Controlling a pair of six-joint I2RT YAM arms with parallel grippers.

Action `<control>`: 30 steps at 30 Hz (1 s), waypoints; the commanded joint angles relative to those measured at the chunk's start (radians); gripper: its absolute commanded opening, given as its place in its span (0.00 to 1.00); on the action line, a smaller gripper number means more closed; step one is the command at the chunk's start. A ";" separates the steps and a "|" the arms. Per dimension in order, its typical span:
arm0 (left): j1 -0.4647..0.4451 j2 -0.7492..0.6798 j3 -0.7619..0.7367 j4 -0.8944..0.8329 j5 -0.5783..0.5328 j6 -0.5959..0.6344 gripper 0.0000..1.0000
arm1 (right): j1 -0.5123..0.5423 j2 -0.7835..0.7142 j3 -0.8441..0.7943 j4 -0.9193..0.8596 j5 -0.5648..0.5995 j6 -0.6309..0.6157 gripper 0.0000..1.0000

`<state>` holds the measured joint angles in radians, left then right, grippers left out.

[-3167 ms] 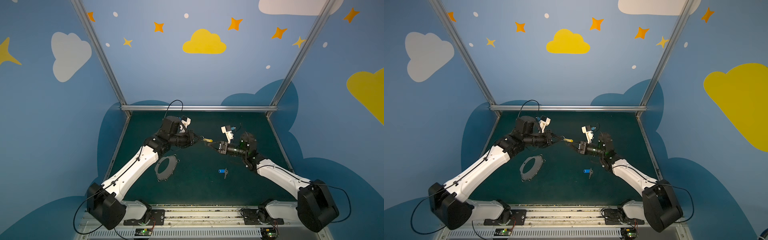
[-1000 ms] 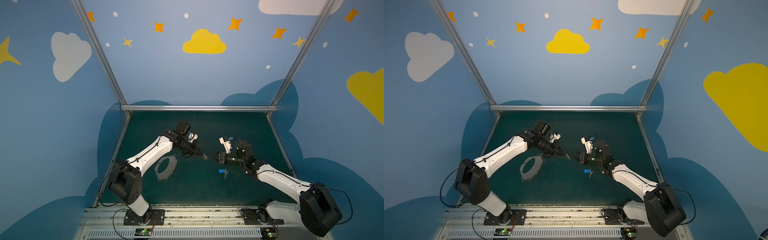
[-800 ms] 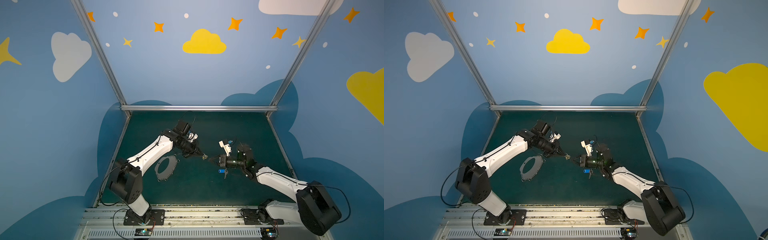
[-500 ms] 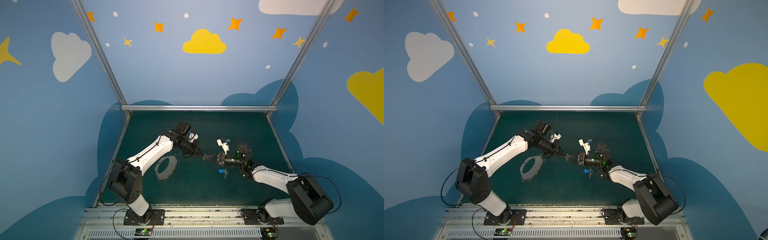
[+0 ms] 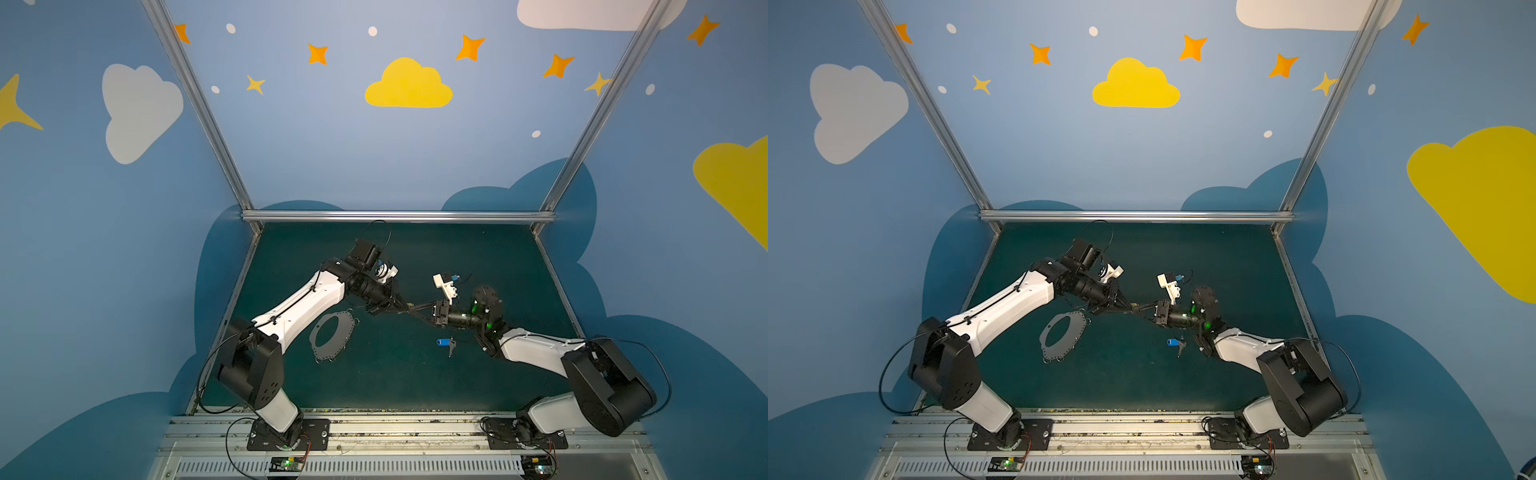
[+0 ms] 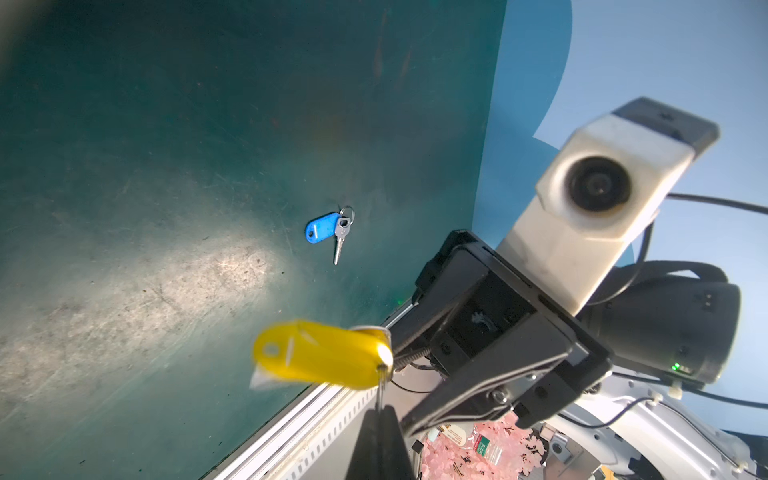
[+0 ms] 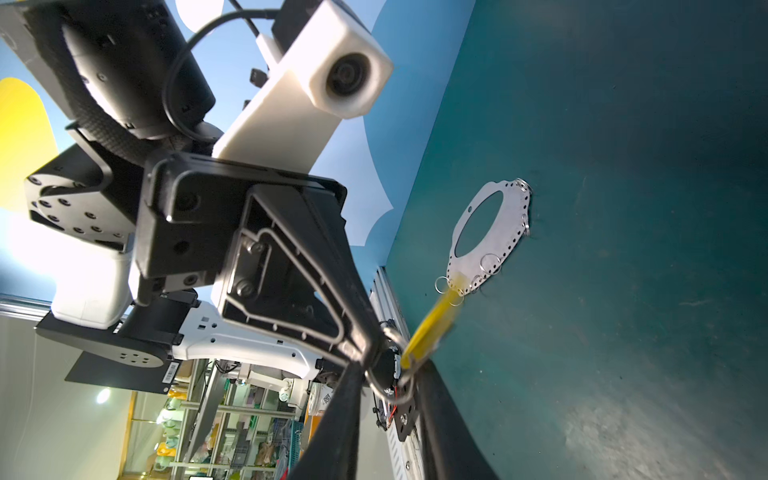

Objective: Put the keys on the keyring

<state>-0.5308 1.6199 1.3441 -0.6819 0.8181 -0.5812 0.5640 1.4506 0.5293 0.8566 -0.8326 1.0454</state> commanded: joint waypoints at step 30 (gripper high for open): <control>0.039 -0.198 -0.144 0.203 -0.064 -0.117 0.35 | -0.010 -0.016 0.002 0.114 0.067 0.055 0.00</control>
<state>-0.5037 1.4708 1.2442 -0.5751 0.7830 -0.6403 0.5533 1.4620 0.5327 0.9367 -0.7998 1.0935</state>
